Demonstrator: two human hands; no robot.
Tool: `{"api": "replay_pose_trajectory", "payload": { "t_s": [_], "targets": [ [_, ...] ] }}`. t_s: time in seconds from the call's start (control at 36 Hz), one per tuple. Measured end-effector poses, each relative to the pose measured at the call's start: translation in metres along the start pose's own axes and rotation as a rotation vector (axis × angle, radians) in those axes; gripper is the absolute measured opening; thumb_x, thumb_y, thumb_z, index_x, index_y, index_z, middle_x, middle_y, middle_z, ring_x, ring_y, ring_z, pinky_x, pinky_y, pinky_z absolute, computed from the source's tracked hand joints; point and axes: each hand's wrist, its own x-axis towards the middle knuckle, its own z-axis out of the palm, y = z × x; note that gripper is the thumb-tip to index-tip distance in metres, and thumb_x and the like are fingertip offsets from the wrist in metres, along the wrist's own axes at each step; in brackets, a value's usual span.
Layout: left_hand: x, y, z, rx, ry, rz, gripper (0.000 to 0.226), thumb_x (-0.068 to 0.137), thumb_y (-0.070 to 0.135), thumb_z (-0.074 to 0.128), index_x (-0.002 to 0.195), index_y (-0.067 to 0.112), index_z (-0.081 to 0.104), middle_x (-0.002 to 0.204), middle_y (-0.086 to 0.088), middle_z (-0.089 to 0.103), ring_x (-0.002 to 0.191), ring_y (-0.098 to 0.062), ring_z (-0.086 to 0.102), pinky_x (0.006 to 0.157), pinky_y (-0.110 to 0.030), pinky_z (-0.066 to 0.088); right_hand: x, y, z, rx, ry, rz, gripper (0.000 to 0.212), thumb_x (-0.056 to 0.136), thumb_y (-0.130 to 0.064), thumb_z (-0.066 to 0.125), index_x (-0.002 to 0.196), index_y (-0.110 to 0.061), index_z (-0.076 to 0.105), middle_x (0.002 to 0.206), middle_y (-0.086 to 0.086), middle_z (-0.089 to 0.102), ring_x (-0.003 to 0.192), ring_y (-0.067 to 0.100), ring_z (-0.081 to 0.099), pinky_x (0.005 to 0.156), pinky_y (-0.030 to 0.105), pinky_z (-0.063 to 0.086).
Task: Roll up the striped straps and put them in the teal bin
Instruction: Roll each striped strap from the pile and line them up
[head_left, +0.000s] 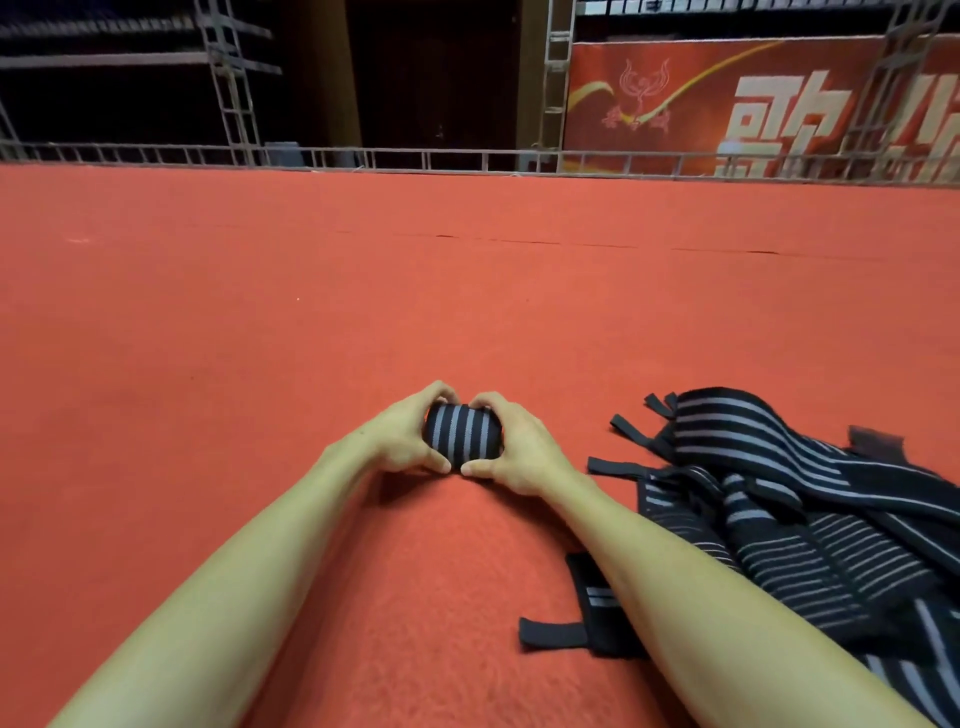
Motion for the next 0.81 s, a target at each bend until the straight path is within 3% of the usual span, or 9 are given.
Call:
{"api": "replay_pose_trajectory", "payload": {
  "t_s": [0.06,0.14,0.17,0.25,0.33,0.44,0.61,0.72,0.81],
  "targets": [
    [-0.001,-0.008,-0.001,0.023,0.001,-0.008,0.065,0.083,-0.011,0.068,0.141,-0.003,0.041,0.143,-0.021,0.048,0.134,-0.034,0.045,0.092,-0.019,0.035,-0.001,-0.003,-0.003,-0.016,-0.037,-0.001,0.079,0.067,-0.040,0.085,0.130,-0.039,0.037,0.125,-0.001,0.054,0.114,0.023,0.055,0.097,0.046,0.047],
    [0.002,-0.013,-0.003,0.097,0.000,-0.005,0.071,0.079,-0.005,0.076,0.141,0.006,0.043,0.139,-0.012,0.050,0.128,-0.025,0.048,0.079,-0.004,0.033,-0.003,-0.009,-0.016,-0.014,-0.131,-0.037,0.081,0.073,-0.034,0.084,0.138,-0.032,0.037,0.134,0.004,0.048,0.123,0.024,0.050,0.104,0.045,0.043],
    [0.008,-0.020,-0.003,0.130,0.014,0.004,0.075,0.076,0.000,0.081,0.140,0.013,0.045,0.137,-0.005,0.050,0.126,-0.020,0.047,0.083,-0.001,0.033,-0.006,-0.011,-0.023,-0.012,-0.150,-0.049,0.080,0.075,-0.032,0.083,0.140,-0.029,0.037,0.136,0.006,0.047,0.126,0.023,0.047,0.107,0.043,0.041],
    [0.020,-0.022,-0.004,0.270,0.022,0.055,0.081,0.071,0.024,0.087,0.140,0.031,0.045,0.144,0.003,0.043,0.138,-0.019,0.035,0.114,-0.023,0.026,-0.020,-0.015,-0.056,-0.054,-0.151,-0.064,0.068,0.081,-0.032,0.079,0.139,-0.023,0.045,0.140,0.008,0.049,0.129,0.023,0.046,0.109,0.037,0.037],
    [0.025,-0.001,0.002,0.381,-0.033,0.106,0.070,0.075,0.040,0.079,0.138,0.030,0.050,0.154,-0.003,0.033,0.144,-0.026,0.024,0.117,-0.034,0.017,-0.046,-0.011,-0.099,-0.124,-0.119,-0.051,0.056,0.085,-0.036,0.076,0.134,-0.020,0.054,0.136,0.008,0.055,0.118,0.026,0.054,0.101,0.032,0.040],
    [0.028,0.047,0.031,0.376,-0.065,0.241,0.044,0.087,0.029,0.075,0.128,0.025,0.061,0.153,-0.008,0.036,0.143,-0.026,0.032,0.118,-0.032,0.023,-0.090,0.010,-0.156,-0.216,-0.060,0.019,0.049,0.085,-0.038,0.076,0.127,-0.020,0.060,0.127,0.006,0.061,0.112,0.024,0.059,0.094,0.028,0.040],
    [0.048,0.121,0.088,0.389,-0.134,0.412,0.038,0.089,0.026,0.072,0.125,0.017,0.063,0.151,-0.010,0.039,0.141,-0.025,0.036,0.114,-0.027,0.027,-0.150,0.068,-0.235,-0.308,0.005,0.180,0.045,0.085,-0.035,0.076,0.123,-0.015,0.064,0.125,0.008,0.065,0.117,0.025,0.058,0.095,0.029,0.041],
    [0.070,0.152,0.111,0.412,-0.143,0.454,0.034,0.089,0.033,0.072,0.120,0.023,0.064,0.149,-0.003,0.041,0.139,-0.025,0.037,0.116,-0.036,0.030,-0.172,0.103,-0.265,-0.313,0.017,0.264,0.045,0.085,-0.036,0.076,0.124,-0.018,0.063,0.127,0.008,0.063,0.110,0.024,0.059,0.091,0.027,0.040],
    [0.085,0.169,0.122,0.450,-0.143,0.480,0.030,0.092,0.025,0.069,0.119,0.017,0.064,0.148,-0.006,0.040,0.137,-0.025,0.038,0.113,-0.029,0.028,-0.178,0.122,-0.272,-0.310,0.007,0.272,0.046,0.084,-0.037,0.076,0.125,-0.019,0.062,0.128,0.008,0.062,0.110,0.023,0.059,0.090,0.026,0.040]
  ]
}}
